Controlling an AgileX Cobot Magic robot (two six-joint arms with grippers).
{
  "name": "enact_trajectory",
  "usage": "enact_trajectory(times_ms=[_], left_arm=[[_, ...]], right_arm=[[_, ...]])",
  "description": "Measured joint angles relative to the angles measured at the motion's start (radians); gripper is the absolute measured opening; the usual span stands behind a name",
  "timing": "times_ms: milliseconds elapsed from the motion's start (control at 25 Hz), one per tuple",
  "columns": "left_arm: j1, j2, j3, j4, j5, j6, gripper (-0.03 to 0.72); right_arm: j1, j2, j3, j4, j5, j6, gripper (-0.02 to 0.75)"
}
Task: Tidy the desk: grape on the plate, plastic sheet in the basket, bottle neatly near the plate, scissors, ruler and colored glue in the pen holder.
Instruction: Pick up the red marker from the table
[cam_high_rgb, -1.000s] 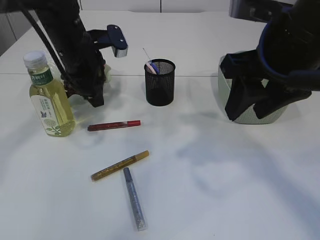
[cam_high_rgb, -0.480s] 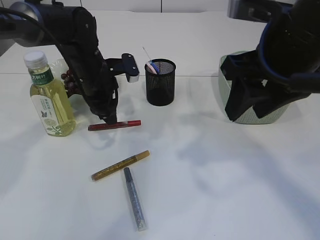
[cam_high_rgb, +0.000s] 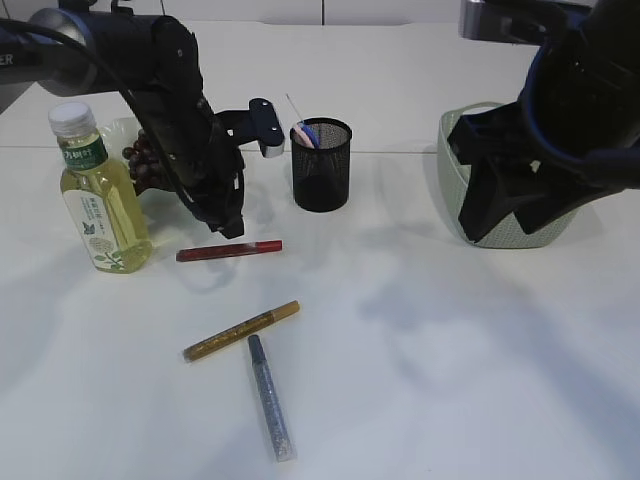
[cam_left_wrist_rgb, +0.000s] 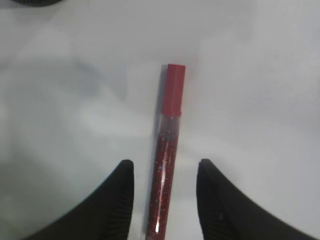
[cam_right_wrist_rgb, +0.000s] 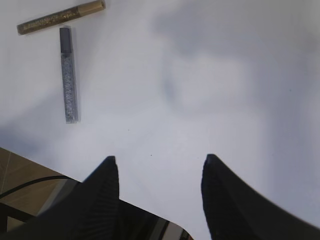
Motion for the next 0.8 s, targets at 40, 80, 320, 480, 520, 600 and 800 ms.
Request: enact_trajectory(times_ms=[40, 80, 320, 480, 520, 600, 800], left_arm=[[0.0, 0.001, 0.0, 0.0, -0.005, 0.007, 0.307], [0.0, 0.002, 0.0, -0.002, -0.008, 0.016, 0.307], [0.013, 0.041, 0.0, -0.056, 0.001, 0.079, 0.307], [0.021, 0.048, 0.0, -0.074, 0.002, 0.092, 0.307], [0.023, 0.048, 0.0, -0.074, 0.002, 0.092, 0.307], [0.023, 0.049, 0.0, -0.076, 0.0, 0.094, 0.307], [0.023, 0.052, 0.0, -0.076, -0.009, 0.096, 0.307]], right_arm=[[0.0, 0.0, 0.0, 0.0, 0.0, 0.0, 0.423], [0.0, 0.0, 0.0, 0.0, 0.0, 0.0, 0.423], [0.0, 0.0, 0.0, 0.0, 0.0, 0.0, 0.423], [0.0, 0.0, 0.0, 0.0, 0.0, 0.0, 0.423], [0.0, 0.0, 0.0, 0.0, 0.0, 0.0, 0.423], [0.0, 0.0, 0.0, 0.0, 0.0, 0.0, 0.423], [0.0, 0.0, 0.0, 0.0, 0.0, 0.0, 0.423]])
